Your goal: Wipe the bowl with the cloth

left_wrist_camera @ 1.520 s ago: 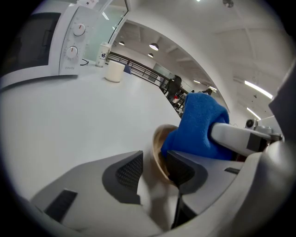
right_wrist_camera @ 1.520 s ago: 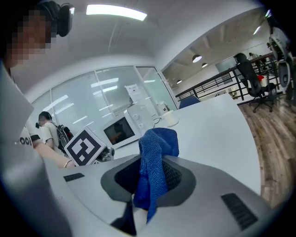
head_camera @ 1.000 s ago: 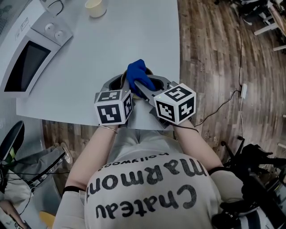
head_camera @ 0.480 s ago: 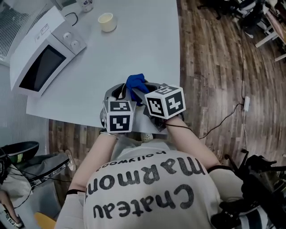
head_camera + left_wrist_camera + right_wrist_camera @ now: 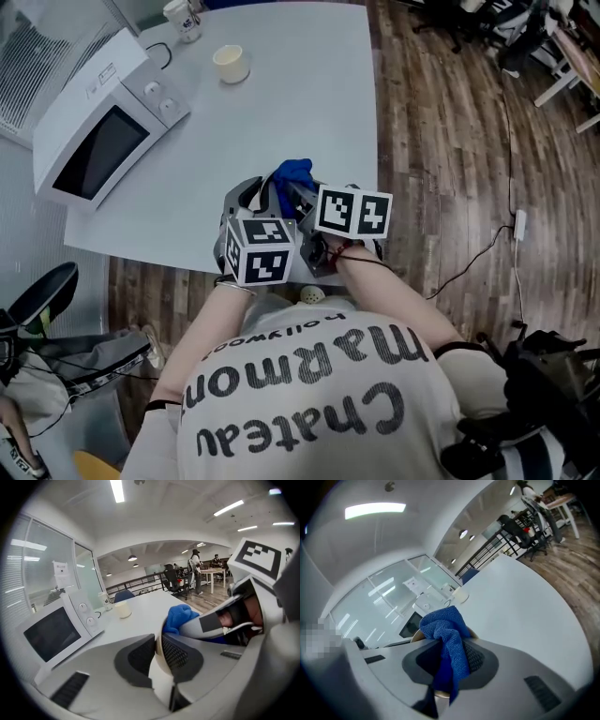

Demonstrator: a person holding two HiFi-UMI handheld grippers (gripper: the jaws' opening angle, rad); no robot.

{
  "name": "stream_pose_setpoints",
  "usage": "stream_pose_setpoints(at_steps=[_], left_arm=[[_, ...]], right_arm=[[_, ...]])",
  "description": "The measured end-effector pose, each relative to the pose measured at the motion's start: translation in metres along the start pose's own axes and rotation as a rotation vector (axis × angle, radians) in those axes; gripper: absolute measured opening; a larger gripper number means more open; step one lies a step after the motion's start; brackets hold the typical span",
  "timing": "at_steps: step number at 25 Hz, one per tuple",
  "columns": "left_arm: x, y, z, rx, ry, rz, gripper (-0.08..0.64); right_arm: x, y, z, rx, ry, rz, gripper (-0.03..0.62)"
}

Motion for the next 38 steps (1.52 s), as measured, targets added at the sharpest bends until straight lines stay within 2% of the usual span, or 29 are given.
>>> stream_pose_setpoints(at_steps=[7, 13, 16, 18, 21, 24, 26, 28, 34, 38], left_arm=[[-0.006, 0.001, -0.007, 0.061, 0.058, -0.043, 0.057], [-0.017, -0.003, -0.005, 0.059, 0.141, -0.081, 0.061], [-0.014, -0.005, -0.005, 0.035, 0.147, -0.065, 0.061], [-0.009, -0.006, -0.005, 0.027, 0.15, -0.036, 0.06], [-0.001, -0.006, -0.01, 0.038, 0.137, 0.028, 0.043], [-0.002, -0.006, -0.013, 0.066, 0.152, 0.082, 0.041], [-0.002, -0.003, -0.013, 0.07, 0.152, 0.087, 0.049], [0.001, -0.002, -0.014, 0.064, 0.134, 0.074, 0.054], [0.001, -0.002, -0.009, 0.037, 0.125, 0.067, 0.055], [0.003, -0.006, -0.003, 0.021, 0.128, 0.052, 0.057]], right_arm=[[0.007, 0.004, -0.002, 0.048, -0.156, 0.024, 0.066], [0.015, 0.005, 0.007, 0.04, -0.218, 0.045, 0.066], [0.016, 0.005, 0.005, 0.024, -0.229, 0.042, 0.066], [0.009, 0.006, 0.002, 0.011, -0.217, -0.002, 0.066], [-0.007, 0.005, -0.004, -0.012, -0.158, -0.079, 0.066], [-0.009, 0.005, -0.008, -0.046, -0.077, -0.087, 0.066], [-0.007, 0.004, -0.009, -0.08, -0.057, -0.098, 0.066], [-0.004, 0.003, -0.008, -0.083, -0.016, -0.074, 0.066], [-0.008, -0.004, -0.002, -0.059, 0.212, 0.009, 0.066], [-0.001, -0.007, 0.002, -0.057, 0.339, 0.096, 0.066]])
Point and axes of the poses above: the fingertips, and each gripper's own axes: y backward along the fingers, x to its right, z out of its underside, the point moved 7 cm from there along y, backward along the fingers, and after that the axes turned 7 degrees about -y, right-handed, at the moved point
